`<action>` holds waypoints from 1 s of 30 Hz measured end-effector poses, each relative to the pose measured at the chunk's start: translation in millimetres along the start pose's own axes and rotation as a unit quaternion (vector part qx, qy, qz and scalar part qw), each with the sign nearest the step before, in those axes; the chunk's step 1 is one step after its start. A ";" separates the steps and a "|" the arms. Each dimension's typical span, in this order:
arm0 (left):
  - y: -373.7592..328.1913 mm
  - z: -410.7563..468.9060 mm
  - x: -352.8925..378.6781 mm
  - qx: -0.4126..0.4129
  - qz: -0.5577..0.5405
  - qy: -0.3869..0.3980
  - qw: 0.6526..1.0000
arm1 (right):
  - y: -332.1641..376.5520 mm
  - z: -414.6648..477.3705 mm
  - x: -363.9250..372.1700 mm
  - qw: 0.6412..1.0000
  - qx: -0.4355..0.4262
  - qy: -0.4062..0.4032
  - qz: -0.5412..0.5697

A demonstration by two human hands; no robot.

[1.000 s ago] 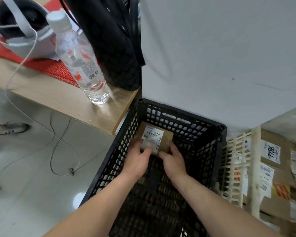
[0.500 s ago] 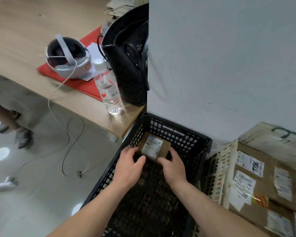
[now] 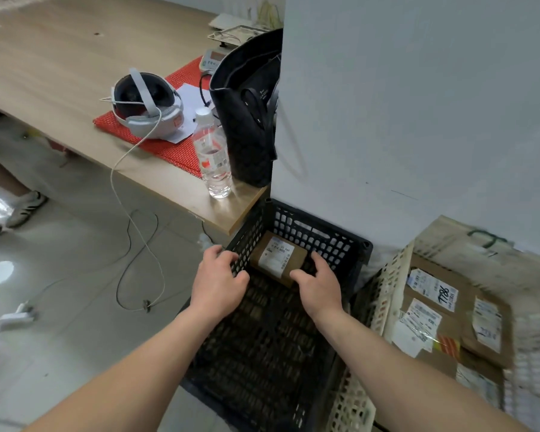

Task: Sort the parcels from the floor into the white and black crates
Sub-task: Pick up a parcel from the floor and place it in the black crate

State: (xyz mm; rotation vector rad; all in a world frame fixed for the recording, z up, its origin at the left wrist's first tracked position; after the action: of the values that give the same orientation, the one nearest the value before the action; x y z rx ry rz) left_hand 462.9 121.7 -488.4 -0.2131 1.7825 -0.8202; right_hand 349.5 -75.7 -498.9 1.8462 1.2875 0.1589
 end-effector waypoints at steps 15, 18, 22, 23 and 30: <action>-11.6 -134.8 -95.9 0.018 -0.041 -0.116 0.992 | 36.2 -151.4 42.1 0.987 -0.156 0.041 -0.029; 6.3 -181.1 -121.3 -0.013 -0.046 -0.167 0.985 | 37.1 -186.9 73.5 0.972 -0.206 0.099 -0.057; 44.8 -266.9 -145.2 -0.098 -0.051 -0.238 0.965 | 26.1 -238.9 117.3 0.940 -0.256 0.190 -0.121; 54.3 -291.5 -147.1 -0.122 -0.049 -0.250 0.959 | 21.0 -253.6 125.2 0.932 -0.266 0.209 -0.134; 99.9 -480.2 -138.2 -0.284 -0.059 -0.352 0.890 | -38.5 -351.1 175.8 0.865 -0.310 0.325 -0.224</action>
State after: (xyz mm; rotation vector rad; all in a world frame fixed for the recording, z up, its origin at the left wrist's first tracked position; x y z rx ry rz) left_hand 110.5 470.7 -371.5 -0.8943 1.2650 -0.2114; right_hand 215.1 271.2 -367.5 0.9186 1.8102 0.8890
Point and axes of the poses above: each hand's wrist, its own z-axis towards the middle knuckle, its own x-axis out of the palm, y = z × x, the point moved 10 cm from there along z, towards the middle knuckle, and after that the axes turned 12 degrees about x, right-handed, at the moved point
